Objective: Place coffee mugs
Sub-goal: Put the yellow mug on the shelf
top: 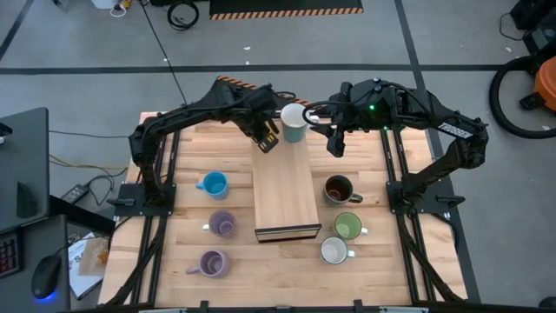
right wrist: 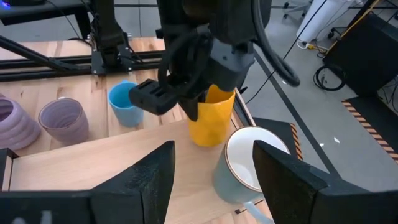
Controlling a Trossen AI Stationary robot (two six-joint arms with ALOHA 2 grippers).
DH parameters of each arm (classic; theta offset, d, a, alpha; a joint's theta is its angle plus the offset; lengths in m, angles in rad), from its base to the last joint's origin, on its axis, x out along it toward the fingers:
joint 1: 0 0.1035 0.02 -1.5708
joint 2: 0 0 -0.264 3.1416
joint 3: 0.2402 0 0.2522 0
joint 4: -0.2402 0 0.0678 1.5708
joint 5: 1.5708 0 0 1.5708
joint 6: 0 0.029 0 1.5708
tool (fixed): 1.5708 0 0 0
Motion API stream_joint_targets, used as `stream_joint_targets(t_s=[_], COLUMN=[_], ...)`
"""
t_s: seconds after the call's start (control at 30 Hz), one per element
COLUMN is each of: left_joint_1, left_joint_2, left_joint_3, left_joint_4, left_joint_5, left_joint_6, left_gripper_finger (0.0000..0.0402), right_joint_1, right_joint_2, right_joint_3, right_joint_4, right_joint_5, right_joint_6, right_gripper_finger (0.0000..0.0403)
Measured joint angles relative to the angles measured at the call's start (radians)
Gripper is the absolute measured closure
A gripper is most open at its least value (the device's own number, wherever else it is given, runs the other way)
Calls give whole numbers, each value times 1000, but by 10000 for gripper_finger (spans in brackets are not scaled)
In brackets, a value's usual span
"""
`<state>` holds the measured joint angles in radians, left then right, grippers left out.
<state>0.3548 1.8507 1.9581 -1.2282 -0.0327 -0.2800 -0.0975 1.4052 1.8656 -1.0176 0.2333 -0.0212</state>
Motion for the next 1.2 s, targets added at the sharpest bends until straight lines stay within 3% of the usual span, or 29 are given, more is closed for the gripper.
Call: stream_joint_targets(t_s=[0.23, 0.87, 1.2], left_joint_1=[-12, -40, -40], left_joint_2=[-2, 27, 29], left_joint_3=[-1, 0, -2], left_joint_4=[-3, -61, 1], left_joint_5=[-92, -139, -134], left_joint_6=[16, 44, 61], left_gripper_finger=[369, 368, 327], right_joint_1=[0, 0, 0], right_joint_2=[0, 0, 0], right_joint_3=[0, 0, 0], right_joint_4=[0, 9, 11], right_joint_5=[0, -1, -17], right_joint_6=[0, -2, 0], right_gripper_finger=[181, 181, 181])
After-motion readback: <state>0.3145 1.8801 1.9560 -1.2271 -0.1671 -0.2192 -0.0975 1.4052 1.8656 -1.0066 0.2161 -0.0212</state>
